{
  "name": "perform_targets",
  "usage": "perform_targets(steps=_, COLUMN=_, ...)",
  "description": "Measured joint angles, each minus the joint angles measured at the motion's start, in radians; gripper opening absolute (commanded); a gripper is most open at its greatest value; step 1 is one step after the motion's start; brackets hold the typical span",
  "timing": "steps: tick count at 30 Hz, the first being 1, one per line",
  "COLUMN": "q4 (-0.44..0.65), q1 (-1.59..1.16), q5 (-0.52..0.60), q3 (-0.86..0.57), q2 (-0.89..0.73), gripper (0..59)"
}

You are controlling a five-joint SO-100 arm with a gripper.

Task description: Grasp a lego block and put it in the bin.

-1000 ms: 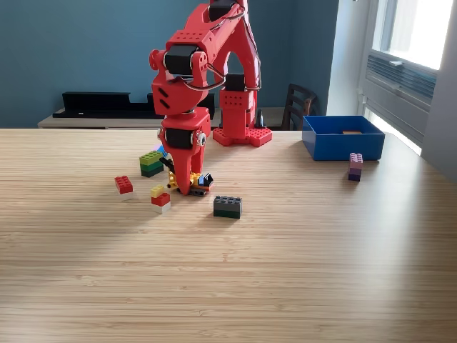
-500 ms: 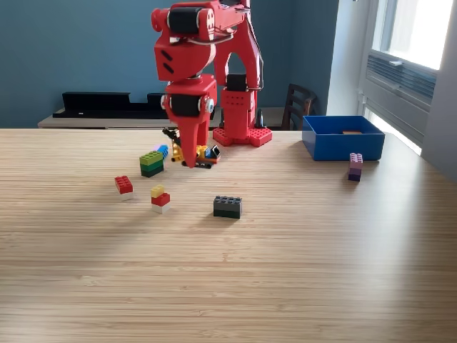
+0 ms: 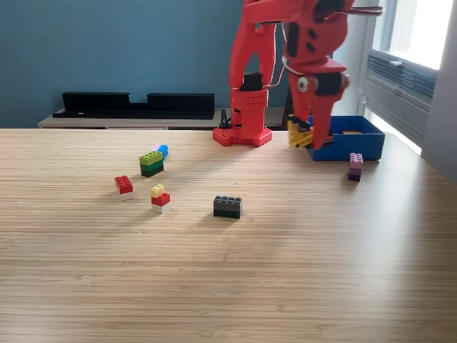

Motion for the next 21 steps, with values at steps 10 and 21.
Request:
perform_targets(steps=10, q4=0.000, q1=-0.566, q5=-0.074, q3=0.000, q2=0.000, gripper=0.1)
perform_targets(steps=21, q4=0.000, q1=-0.893, q5=-0.155, q3=0.014, q2=0.000, gripper=8.8)
